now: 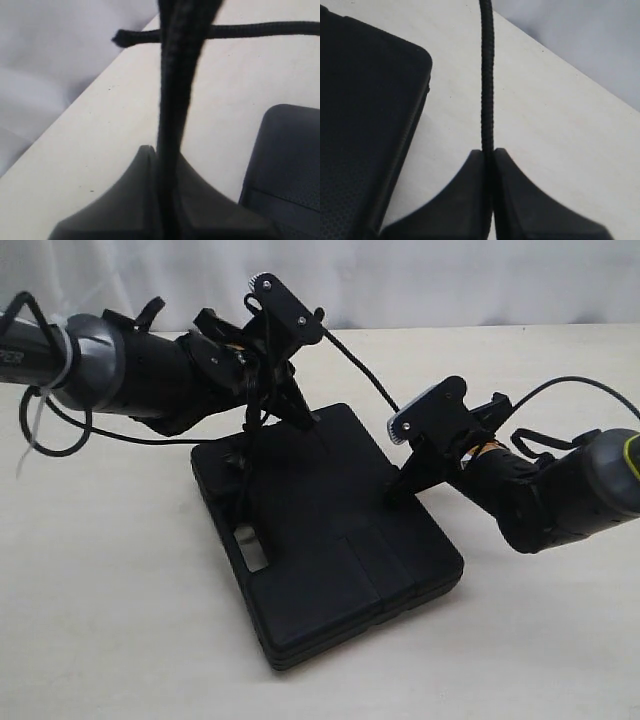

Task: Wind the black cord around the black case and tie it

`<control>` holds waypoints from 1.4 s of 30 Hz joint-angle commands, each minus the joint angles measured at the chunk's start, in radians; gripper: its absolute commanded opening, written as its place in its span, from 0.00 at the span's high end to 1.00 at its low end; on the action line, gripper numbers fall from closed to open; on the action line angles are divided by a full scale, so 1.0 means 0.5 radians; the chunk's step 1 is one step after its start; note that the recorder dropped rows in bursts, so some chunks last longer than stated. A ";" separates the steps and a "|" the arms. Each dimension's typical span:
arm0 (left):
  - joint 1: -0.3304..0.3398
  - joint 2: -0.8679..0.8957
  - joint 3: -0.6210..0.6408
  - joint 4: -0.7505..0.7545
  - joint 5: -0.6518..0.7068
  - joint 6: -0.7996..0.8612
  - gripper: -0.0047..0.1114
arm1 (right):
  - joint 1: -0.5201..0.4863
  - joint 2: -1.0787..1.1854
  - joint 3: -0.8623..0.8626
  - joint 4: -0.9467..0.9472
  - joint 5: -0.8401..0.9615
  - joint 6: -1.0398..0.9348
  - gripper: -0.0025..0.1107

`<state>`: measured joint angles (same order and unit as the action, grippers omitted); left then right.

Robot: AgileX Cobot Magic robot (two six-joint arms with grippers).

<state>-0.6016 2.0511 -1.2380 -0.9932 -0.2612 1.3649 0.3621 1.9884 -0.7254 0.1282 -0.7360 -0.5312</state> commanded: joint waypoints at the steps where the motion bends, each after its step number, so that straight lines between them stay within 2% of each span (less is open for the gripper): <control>1: 0.021 0.116 -0.090 0.011 -0.004 -0.024 0.96 | 0.004 0.009 0.025 -0.063 0.056 -0.028 0.94; 5: 0.026 0.154 -0.090 0.011 -0.226 -0.024 0.96 | 0.004 0.009 0.025 -0.073 0.052 -0.028 0.94; 9: 0.073 0.154 -0.090 0.011 -0.282 -0.024 0.96 | 0.004 0.009 0.025 -0.073 0.052 -0.028 0.94; 16: 0.178 0.171 -0.090 0.020 -0.198 -0.121 0.96 | 0.004 0.009 0.025 -0.204 0.052 0.020 0.94; 20: 0.178 0.171 -0.090 0.025 -0.140 -0.121 0.96 | 0.004 0.009 0.025 -0.482 0.028 0.083 0.94; 27: 0.178 0.171 -0.090 0.025 -0.046 -0.124 0.96 | 0.004 0.009 0.025 -0.468 -0.002 0.084 0.94; 35: 0.173 0.171 -0.090 0.488 0.297 -0.124 0.96 | 0.004 0.009 0.022 -0.468 -0.030 0.091 0.94; 42: 0.092 0.171 -0.090 0.776 0.388 -0.124 0.96 | 0.004 0.009 0.022 -0.468 -0.044 0.092 0.94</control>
<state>-0.5288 2.1318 -1.2740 -0.6630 -0.0895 1.3125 0.3621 1.9884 -0.7254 -0.0892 -0.7608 -0.4820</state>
